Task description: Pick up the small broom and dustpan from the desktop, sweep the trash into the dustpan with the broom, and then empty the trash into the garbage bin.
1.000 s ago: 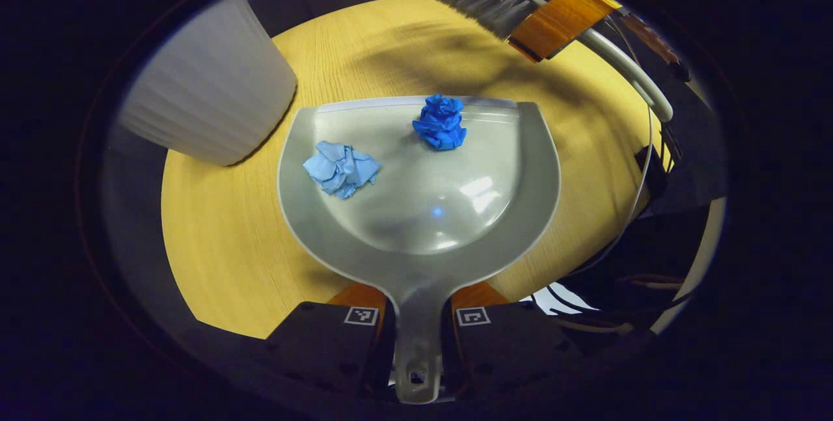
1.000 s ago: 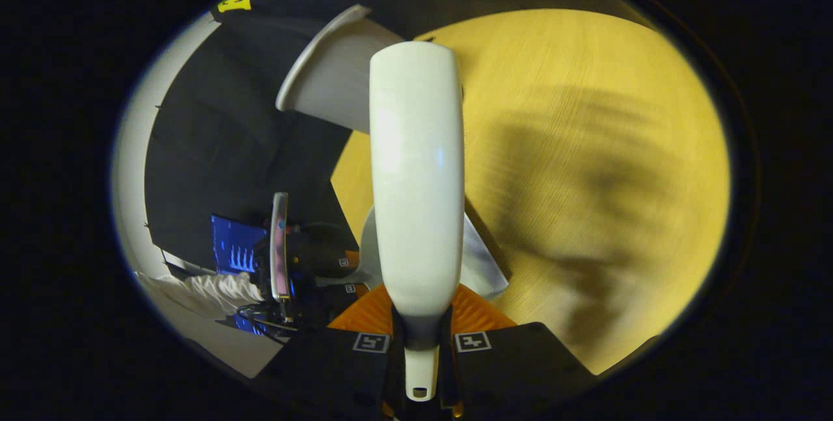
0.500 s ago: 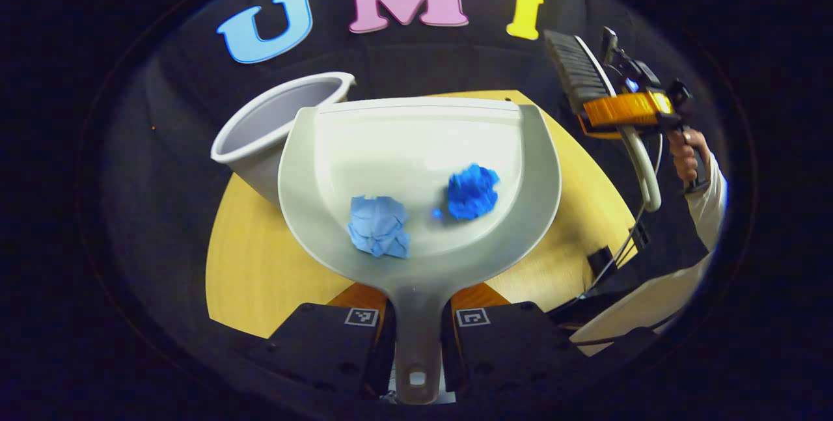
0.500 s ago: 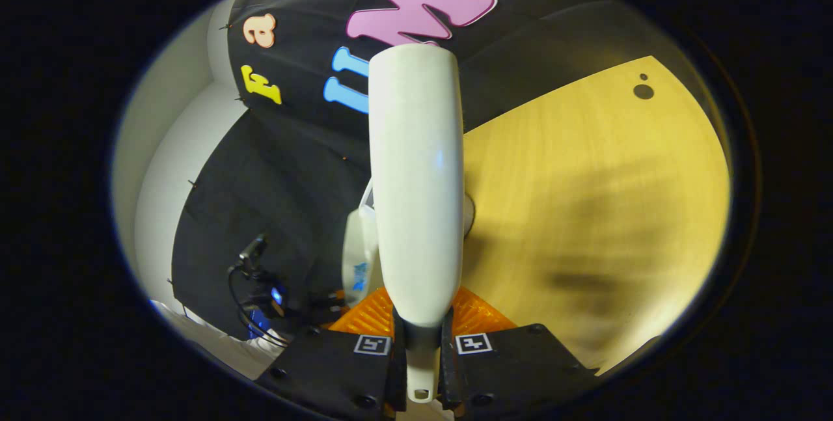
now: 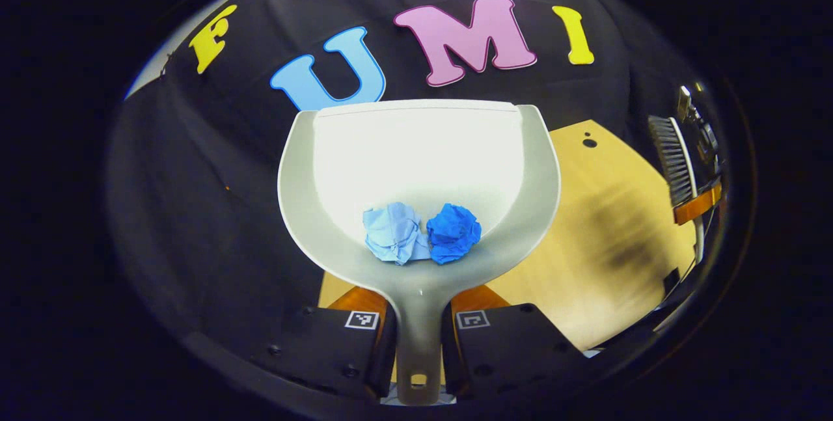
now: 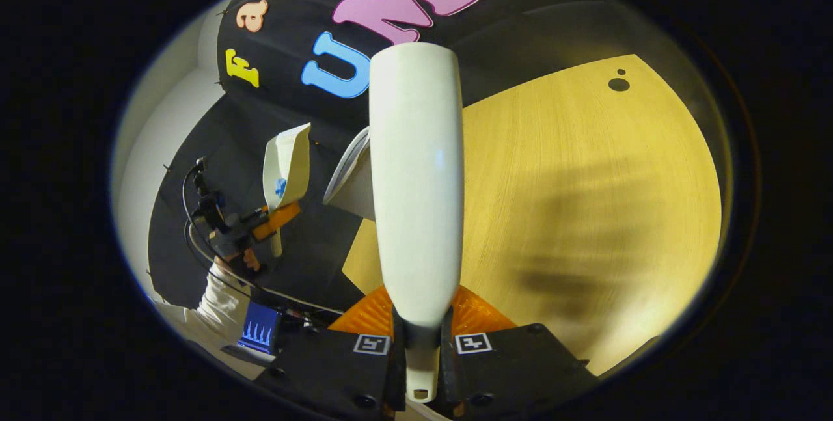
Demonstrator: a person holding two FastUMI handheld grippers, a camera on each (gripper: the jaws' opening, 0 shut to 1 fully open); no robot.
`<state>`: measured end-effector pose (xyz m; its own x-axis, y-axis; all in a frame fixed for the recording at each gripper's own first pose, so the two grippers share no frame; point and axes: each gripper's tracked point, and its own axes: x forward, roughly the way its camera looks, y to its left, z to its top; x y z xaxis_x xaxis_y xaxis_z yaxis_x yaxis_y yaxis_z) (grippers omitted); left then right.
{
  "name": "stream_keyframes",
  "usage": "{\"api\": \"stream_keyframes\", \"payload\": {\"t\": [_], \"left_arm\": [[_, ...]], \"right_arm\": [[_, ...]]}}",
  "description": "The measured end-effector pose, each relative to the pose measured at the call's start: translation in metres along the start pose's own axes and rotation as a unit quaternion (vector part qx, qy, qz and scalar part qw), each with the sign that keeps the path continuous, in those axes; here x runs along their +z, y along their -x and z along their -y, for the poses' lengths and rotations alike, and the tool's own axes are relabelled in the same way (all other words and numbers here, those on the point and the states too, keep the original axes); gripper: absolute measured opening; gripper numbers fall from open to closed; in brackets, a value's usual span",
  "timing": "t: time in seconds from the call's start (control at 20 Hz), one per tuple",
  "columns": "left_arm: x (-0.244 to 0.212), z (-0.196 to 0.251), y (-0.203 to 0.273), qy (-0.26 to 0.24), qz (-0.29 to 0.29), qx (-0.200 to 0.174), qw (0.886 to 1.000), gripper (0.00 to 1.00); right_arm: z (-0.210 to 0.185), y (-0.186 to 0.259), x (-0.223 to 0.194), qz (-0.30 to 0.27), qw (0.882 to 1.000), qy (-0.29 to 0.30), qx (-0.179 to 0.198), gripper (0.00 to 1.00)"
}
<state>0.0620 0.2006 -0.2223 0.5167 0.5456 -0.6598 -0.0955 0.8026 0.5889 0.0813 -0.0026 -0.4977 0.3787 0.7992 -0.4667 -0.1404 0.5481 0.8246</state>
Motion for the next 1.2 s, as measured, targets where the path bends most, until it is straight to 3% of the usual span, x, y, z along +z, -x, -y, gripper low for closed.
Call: {"api": "stream_keyframes", "payload": {"t": [0.25, 0.4, 0.65, 0.85, 0.95, 1.05, 1.1, 1.2], "left_arm": [[0.012, -0.078, -0.034, -0.096, -0.06, 0.092, 0.989, 0.27], [0.01, -0.106, -0.038, -0.177, -0.084, 0.146, 0.97, 0.27], [0.024, -0.124, -0.028, -0.369, -0.092, 0.242, 0.893, 0.27], [0.031, -0.127, -0.026, -0.455, -0.089, 0.286, 0.839, 0.27], [0.033, -0.128, -0.026, -0.479, -0.082, 0.296, 0.822, 0.27], [0.035, -0.127, -0.026, -0.484, -0.068, 0.296, 0.821, 0.27], [0.035, -0.129, -0.027, -0.474, -0.058, 0.292, 0.829, 0.27], [0.037, -0.122, -0.03, -0.426, -0.022, 0.274, 0.862, 0.25]], "right_arm": [[0.006, 0.008, -0.008, -0.004, 1.0, -0.006, -0.008, 0.22], [0.013, 0.01, -0.009, -0.003, 1.0, -0.013, -0.014, 0.22], [0.027, 0.022, -0.017, 0.0, 0.999, -0.025, -0.022, 0.22], [0.026, 0.026, -0.017, 0.003, 0.999, -0.029, -0.02, 0.22], [0.027, 0.029, -0.019, 0.002, 0.999, -0.028, -0.022, 0.22], [0.027, 0.033, -0.024, -0.001, 0.999, -0.021, -0.026, 0.22], [0.029, 0.034, -0.024, -0.002, 0.999, -0.018, -0.031, 0.22], [0.03, 0.037, -0.023, -0.001, 0.999, -0.018, -0.035, 0.22]]}}
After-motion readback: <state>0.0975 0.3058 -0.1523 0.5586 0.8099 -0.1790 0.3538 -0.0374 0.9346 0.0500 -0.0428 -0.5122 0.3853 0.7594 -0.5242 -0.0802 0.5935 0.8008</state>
